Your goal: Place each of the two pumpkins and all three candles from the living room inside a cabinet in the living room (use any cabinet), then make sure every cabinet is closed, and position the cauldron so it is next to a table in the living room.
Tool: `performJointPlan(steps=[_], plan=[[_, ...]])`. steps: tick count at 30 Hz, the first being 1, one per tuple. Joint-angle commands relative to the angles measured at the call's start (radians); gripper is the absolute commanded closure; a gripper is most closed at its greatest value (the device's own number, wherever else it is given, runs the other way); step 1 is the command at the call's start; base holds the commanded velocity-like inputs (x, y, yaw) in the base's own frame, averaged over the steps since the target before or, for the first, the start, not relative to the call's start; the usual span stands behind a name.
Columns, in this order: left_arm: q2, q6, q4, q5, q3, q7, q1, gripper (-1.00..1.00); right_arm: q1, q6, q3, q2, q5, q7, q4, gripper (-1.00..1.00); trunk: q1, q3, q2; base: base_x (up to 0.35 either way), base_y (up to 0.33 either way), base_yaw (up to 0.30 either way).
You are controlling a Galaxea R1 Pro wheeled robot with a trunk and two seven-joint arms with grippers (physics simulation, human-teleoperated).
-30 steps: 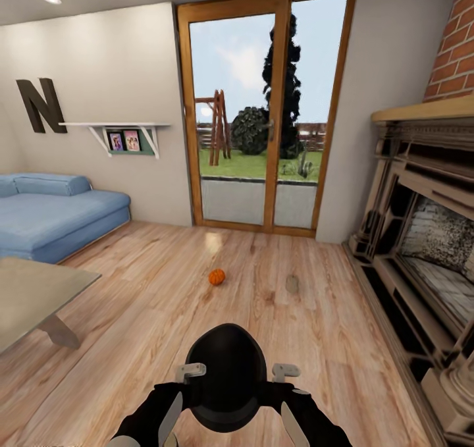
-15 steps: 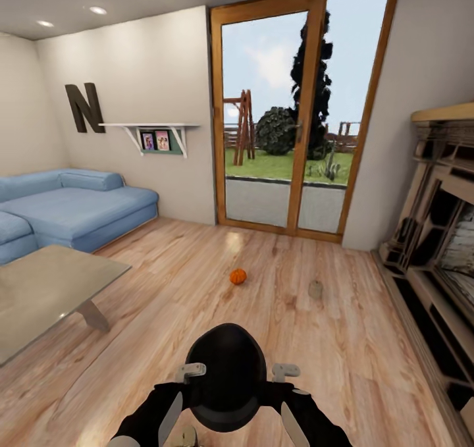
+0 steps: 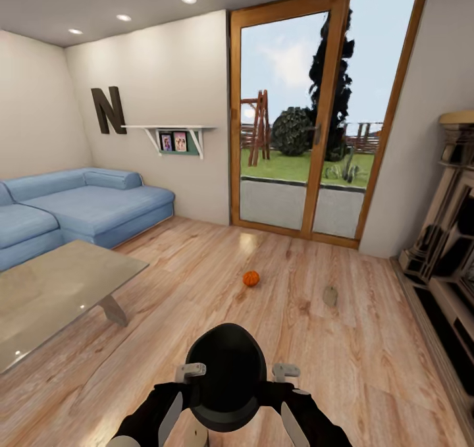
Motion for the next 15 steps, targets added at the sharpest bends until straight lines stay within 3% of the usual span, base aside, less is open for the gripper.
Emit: performJointPlan(steps=[1,8,12,15], plan=[[-0.001,-0.001,0.003,0.026,-0.006,-0.002,0.0,1.0,-0.001,-0.022,-0.001,0.0,0.001,0.003,-0.003,1.0,-0.004,0.003,0.007,0.0,0.0,0.005],[-0.001,-0.002,0.002,0.027,-0.006,-0.002,0.0,1.0,-0.001,-0.022,-0.001,0.0,0.001,0.003,-0.003,1.0,-0.027,0.022,0.049,0.0,0.0,0.03],[-0.001,-0.002,0.002,0.027,-0.005,-0.002,0.0,1.0,-0.001,-0.021,-0.001,0.0,0.001,0.003,-0.003,1.0,-0.027,0.022,0.049,-0.013,0.0,0.235],[-0.001,-0.001,0.001,0.027,-0.005,-0.002,0.0,1.0,-0.001,-0.021,-0.001,0.0,0.001,0.003,-0.003,1.0,-0.027,0.022,0.049,-0.197,0.0,0.278]])
